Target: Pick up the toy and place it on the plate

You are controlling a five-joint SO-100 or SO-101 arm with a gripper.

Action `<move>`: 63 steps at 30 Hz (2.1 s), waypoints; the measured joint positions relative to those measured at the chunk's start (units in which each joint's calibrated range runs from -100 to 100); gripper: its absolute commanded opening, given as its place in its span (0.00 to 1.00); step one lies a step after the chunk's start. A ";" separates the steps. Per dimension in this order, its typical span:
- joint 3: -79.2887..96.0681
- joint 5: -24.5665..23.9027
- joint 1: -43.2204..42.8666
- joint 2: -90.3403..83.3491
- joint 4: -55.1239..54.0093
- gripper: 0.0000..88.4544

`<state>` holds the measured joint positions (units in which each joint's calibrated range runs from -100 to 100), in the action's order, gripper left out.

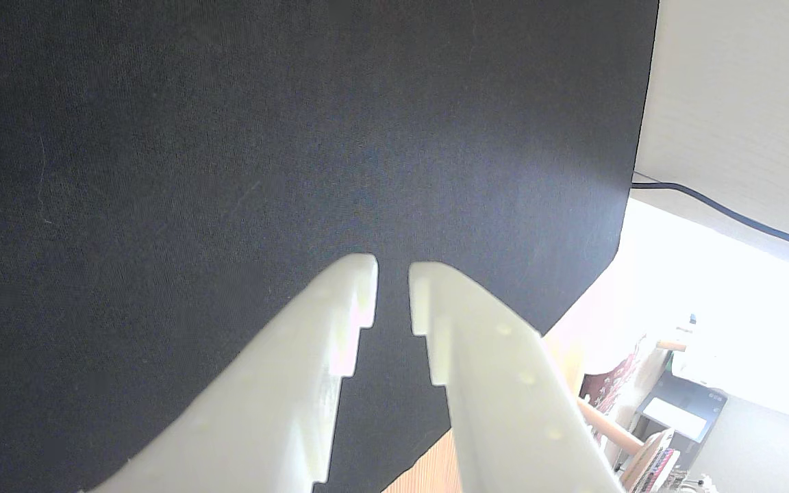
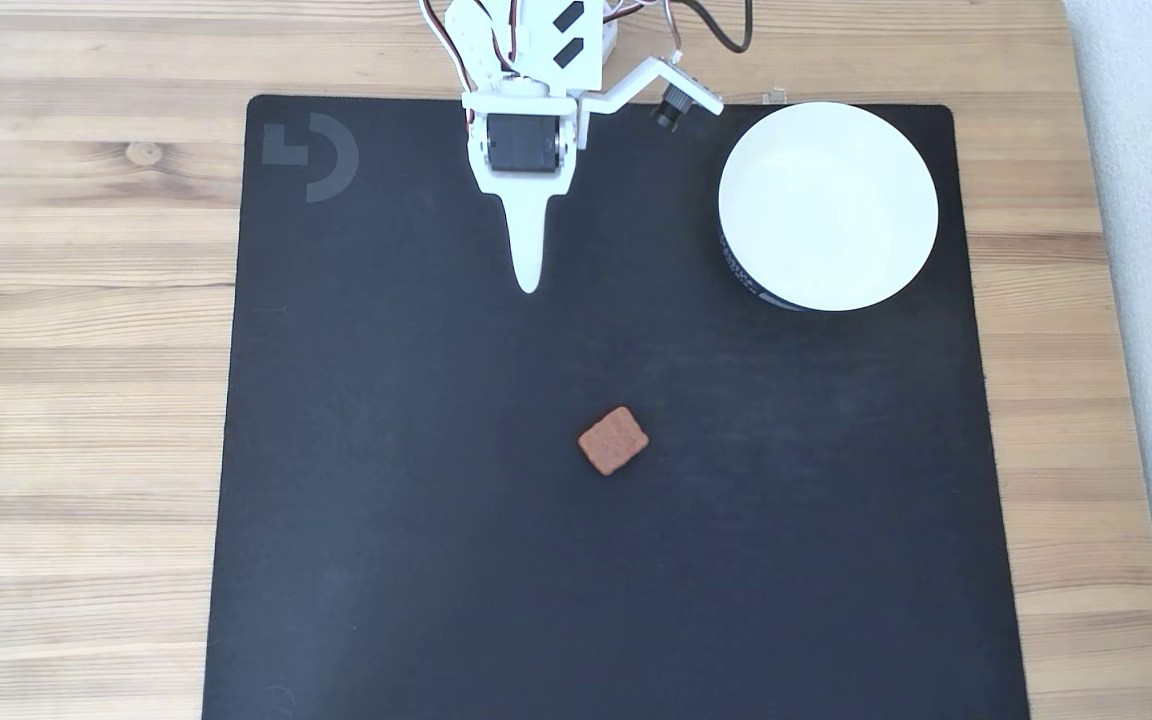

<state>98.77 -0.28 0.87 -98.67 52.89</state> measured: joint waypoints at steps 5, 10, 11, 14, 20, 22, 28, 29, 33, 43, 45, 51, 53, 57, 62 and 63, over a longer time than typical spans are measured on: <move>-0.66 0.00 0.33 0.08 0.00 0.02; -8.31 -2.42 0.00 9.66 -0.17 0.02; -9.54 -2.47 -0.25 11.49 -1.01 0.02; -16.91 -2.52 -2.66 23.40 -6.33 0.02; -33.63 -2.52 -6.24 44.80 -9.29 0.03; -40.34 -2.52 -7.41 51.21 -9.37 0.03; -61.79 -2.52 -12.15 73.36 -9.37 0.03; -62.73 -2.52 -12.40 74.60 -9.37 0.03; -71.61 -2.52 -13.32 83.93 -9.37 0.03; -81.15 -2.52 -13.15 100.00 -9.37 0.03; -81.25 -2.52 -12.90 100.42 -9.37 0.03; -81.25 -2.52 -13.15 100.58 -7.60 0.03; -81.25 -2.52 -12.48 100.58 -7.43 0.03; -81.25 -2.52 -11.65 100.58 -7.18 0.03; -81.25 -2.68 -10.07 97.84 -2.28 0.03; -81.25 -2.57 -9.99 97.50 -1.18 0.03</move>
<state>17.52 -2.86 -9.11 -1.17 51.71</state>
